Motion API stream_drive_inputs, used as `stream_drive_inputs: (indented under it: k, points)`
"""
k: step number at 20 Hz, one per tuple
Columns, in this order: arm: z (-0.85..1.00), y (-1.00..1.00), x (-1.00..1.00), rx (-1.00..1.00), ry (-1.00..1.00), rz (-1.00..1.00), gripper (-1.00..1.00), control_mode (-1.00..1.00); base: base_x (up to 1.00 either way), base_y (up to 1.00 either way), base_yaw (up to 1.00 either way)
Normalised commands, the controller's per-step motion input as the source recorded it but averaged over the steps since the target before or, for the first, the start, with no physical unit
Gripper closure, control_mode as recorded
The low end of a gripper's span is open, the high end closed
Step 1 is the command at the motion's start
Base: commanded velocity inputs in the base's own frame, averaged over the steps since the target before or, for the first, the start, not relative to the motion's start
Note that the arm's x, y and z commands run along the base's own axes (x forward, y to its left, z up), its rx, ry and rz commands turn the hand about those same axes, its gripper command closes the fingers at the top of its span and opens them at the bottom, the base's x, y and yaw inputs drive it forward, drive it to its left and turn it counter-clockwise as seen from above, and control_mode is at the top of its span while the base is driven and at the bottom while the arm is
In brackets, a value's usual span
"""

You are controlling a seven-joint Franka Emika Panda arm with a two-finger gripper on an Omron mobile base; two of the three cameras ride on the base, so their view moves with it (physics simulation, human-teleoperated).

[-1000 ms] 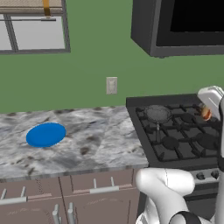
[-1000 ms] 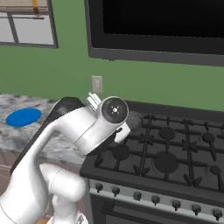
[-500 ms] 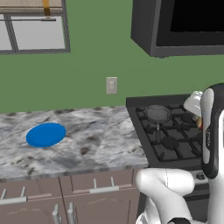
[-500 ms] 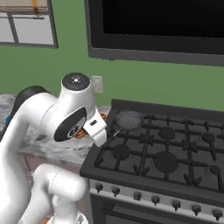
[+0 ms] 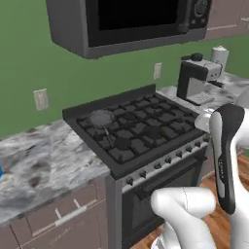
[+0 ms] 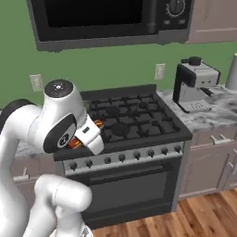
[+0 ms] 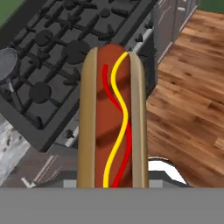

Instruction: Place the cold items (mango and cucumber) from the fridge in one tupperware on the dining counter. Place the warm items (hot dog and kebab skewer) in the stove area in another tupperware.

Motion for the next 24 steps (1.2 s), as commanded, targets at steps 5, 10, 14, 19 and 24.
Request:
stream_drive_inputs:
  k: [5, 10, 14, 19, 24]
  points:
    - [0.00, 0.00, 0.00, 0.00, 0.00, 0.00, 1.00, 1.00, -0.48, 0.03, -1.00]
    - [0.00, 0.00, 0.00, 0.00, 0.00, 0.00, 1.00, 1.00, 0.11, -0.04, -1.00]
    - [0.00, 0.00, 0.00, 0.00, 0.00, 0.00, 1.00, 1.00, 0.54, -0.15, -1.00]
    - [0.00, 0.00, 0.00, 0.00, 0.00, 0.00, 1.00, 1.00, 0.72, -0.06, -1.00]
    - [0.00, 0.00, 0.00, 0.00, 0.00, 0.00, 1.00, 1.00, 0.99, 0.31, -0.95]
